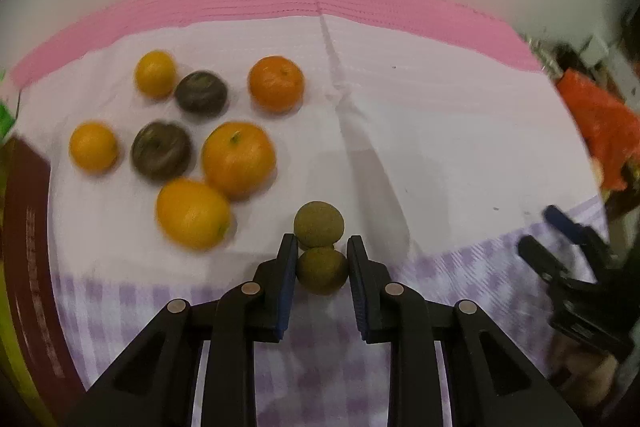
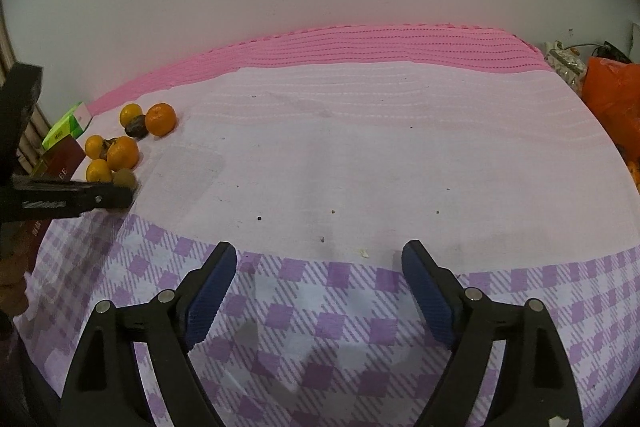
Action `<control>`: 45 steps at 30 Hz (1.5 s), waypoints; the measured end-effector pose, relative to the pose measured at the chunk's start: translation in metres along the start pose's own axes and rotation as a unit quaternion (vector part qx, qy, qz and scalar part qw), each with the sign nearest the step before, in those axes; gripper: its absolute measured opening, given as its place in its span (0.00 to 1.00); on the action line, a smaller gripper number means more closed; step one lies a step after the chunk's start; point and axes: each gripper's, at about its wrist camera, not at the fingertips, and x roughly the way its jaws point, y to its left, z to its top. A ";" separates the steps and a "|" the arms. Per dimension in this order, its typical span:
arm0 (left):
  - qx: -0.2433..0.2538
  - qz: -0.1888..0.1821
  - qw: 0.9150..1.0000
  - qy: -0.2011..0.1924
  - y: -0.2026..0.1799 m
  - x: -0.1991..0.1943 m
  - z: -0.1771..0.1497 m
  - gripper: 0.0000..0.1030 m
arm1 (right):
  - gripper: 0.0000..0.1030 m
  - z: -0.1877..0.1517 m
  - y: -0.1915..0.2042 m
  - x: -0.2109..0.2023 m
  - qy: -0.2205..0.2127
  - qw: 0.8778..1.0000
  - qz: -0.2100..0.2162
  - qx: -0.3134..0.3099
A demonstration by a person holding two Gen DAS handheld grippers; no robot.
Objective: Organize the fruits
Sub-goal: 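Carry the two small fruits toward the tray with left while right grasps a tangerine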
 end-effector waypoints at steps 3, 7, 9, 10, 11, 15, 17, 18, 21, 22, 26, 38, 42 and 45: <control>-0.017 -0.025 0.999 -0.019 0.012 -0.030 -0.014 0.25 | 0.80 0.000 0.000 0.000 0.000 1.000 -0.001 -0.001; -0.036 -0.028 0.998 -0.041 0.032 -0.072 -0.033 0.25 | 0.81 0.000 0.000 0.001 0.002 1.000 -0.004 -0.005; -0.048 -0.022 0.997 -0.051 0.044 -0.090 -0.043 0.25 | 0.81 0.000 0.000 0.000 -0.001 1.000 -0.005 -0.004; -0.052 -0.017 0.997 -0.055 0.050 -0.096 -0.046 0.25 | 0.80 0.000 0.001 -0.002 -0.004 1.000 -0.007 -0.006; -0.058 -0.011 0.996 -0.061 0.056 -0.104 -0.051 0.25 | 0.78 0.000 0.004 -0.005 -0.011 1.000 -0.011 -0.012; -0.072 0.011 0.993 -0.090 0.082 -0.133 -0.071 0.25 | 0.59 0.015 0.052 -0.027 -0.026 0.998 0.050 -0.042; -0.085 0.019 0.991 -0.102 0.099 -0.144 -0.077 0.25 | 0.59 0.022 0.090 -0.038 -0.035 0.992 0.096 -0.070; -0.091 0.020 0.990 -0.105 0.108 -0.147 -0.080 0.25 | 0.58 0.025 0.112 -0.038 -0.030 0.988 0.125 -0.081; -0.114 0.026 0.987 -0.113 0.131 -0.156 -0.084 0.25 | 0.53 0.028 0.163 -0.022 -0.009 0.980 0.167 -0.108; -0.121 0.023 0.986 -0.116 0.136 -0.158 -0.084 0.25 | 0.52 0.029 0.175 -0.013 -0.001 0.979 0.172 -0.110; -0.138 0.026 0.982 -0.128 0.159 -0.169 -0.089 0.25 | 0.48 0.034 0.193 0.025 0.030 0.980 0.179 -0.077; -0.158 0.029 0.978 -0.134 0.189 -0.170 -0.094 0.25 | 0.48 0.046 0.199 0.068 0.063 0.982 0.176 -0.021; -0.154 0.035 0.979 -0.130 0.188 -0.167 -0.094 0.25 | 0.48 0.055 0.206 0.074 0.063 0.981 0.182 -0.021; -0.153 0.037 0.979 -0.129 0.189 -0.165 -0.095 0.25 | 0.48 0.057 0.213 0.075 0.062 0.981 0.182 -0.032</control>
